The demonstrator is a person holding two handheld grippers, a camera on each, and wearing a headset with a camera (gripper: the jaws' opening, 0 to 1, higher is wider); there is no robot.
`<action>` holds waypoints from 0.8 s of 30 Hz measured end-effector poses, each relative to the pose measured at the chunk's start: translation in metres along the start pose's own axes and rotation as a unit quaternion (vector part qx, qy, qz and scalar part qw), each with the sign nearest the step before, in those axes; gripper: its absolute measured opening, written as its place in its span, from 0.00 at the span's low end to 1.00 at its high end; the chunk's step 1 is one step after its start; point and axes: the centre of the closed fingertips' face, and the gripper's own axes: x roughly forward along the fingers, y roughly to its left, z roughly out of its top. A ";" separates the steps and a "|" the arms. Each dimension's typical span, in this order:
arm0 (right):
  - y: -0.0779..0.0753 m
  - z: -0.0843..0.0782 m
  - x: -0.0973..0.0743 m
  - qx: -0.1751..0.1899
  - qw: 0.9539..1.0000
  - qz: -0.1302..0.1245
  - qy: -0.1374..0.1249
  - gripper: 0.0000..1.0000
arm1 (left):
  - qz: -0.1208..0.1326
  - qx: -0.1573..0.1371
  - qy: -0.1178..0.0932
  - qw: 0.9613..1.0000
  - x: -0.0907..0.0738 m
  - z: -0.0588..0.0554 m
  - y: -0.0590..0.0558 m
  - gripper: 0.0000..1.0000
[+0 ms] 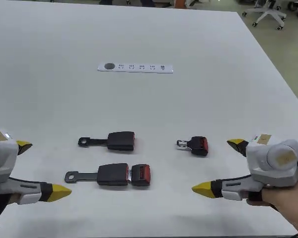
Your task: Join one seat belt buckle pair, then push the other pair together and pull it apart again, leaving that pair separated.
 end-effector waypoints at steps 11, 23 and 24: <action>-0.009 -0.005 -0.007 0.030 0.999 -0.020 -0.004 1.00 | 0.009 -0.017 0.000 1.000 -0.001 -0.007 0.003 1.00; -0.001 -0.009 -0.011 0.041 0.999 -0.019 -0.007 1.00 | 0.005 -0.017 -0.008 1.000 -0.001 -0.003 -0.001 1.00; -0.002 -0.010 -0.012 0.043 0.999 -0.021 -0.007 1.00 | 0.004 -0.019 -0.009 1.000 -0.001 -0.003 -0.001 1.00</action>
